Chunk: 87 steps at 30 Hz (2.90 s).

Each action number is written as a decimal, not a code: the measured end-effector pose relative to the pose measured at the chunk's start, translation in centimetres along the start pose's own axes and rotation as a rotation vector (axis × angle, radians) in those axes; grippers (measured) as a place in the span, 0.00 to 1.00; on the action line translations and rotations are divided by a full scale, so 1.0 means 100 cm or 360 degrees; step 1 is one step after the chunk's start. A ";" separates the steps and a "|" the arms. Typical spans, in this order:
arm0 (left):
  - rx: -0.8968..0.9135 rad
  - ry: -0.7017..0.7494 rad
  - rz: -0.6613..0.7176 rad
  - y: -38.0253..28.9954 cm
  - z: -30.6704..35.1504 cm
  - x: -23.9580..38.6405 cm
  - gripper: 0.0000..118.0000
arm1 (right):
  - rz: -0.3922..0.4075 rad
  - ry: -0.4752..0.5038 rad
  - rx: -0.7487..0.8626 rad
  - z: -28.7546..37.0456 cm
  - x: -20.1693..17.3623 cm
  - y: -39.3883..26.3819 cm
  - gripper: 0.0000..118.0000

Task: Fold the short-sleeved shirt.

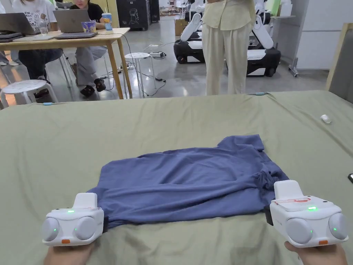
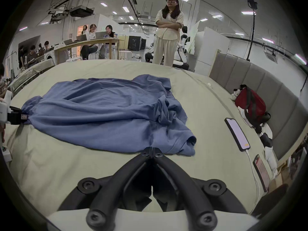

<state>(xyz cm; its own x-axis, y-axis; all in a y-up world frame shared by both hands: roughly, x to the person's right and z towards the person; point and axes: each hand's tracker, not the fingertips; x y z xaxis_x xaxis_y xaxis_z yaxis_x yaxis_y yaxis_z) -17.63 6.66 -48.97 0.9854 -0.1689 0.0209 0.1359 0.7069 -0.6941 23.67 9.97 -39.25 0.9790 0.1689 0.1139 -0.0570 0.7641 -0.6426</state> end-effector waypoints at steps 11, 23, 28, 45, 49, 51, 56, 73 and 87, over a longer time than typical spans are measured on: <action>0.0004 -0.0100 0.0073 0.005 0.011 -0.007 0.04 | -0.0045 -0.0017 -0.0122 -0.058 0.047 0.028 0.82; -0.0009 -0.0091 0.0028 0.002 0.005 -0.003 0.04 | -0.0102 0.0132 -0.0288 -0.093 0.044 0.019 0.14; 0.0053 -0.0056 -0.0011 0.000 0.020 -0.001 0.04 | -0.0012 -0.0002 -0.0264 -0.071 0.035 0.017 0.06; 0.0069 -0.0118 -0.0118 -0.081 0.121 -0.027 0.04 | -0.0007 -0.0043 -0.0226 0.056 0.039 -0.066 0.06; 0.0017 -0.0112 -0.0112 -0.101 0.109 -0.023 0.04 | 0.0031 -0.0082 -0.0300 0.048 0.027 -0.076 0.06; -0.0010 -0.0101 -0.0090 -0.104 0.102 -0.020 0.04 | 0.0011 -0.0096 -0.0340 0.039 0.024 -0.077 0.06; 0.0000 -0.0060 -0.0104 -0.103 0.097 -0.017 0.04 | -0.0031 -0.0091 -0.0320 0.035 0.025 -0.084 0.07; 0.0488 -0.0099 0.0030 -0.026 0.160 -0.025 0.00 | -0.0064 -0.0004 0.0205 0.090 0.016 -0.016 0.00; 0.0147 -0.0214 0.0029 0.083 0.007 -0.017 0.83 | -0.0009 0.0058 0.0150 0.071 0.004 -0.015 0.00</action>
<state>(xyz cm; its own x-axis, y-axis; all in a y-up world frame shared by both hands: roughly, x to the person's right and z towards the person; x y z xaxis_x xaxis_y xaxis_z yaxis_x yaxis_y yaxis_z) -18.10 13.30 -54.27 0.9917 -0.0663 0.1097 0.1208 0.7703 -0.6262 22.74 13.34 -32.83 0.9857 0.1432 0.0885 -0.0683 0.8205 -0.5676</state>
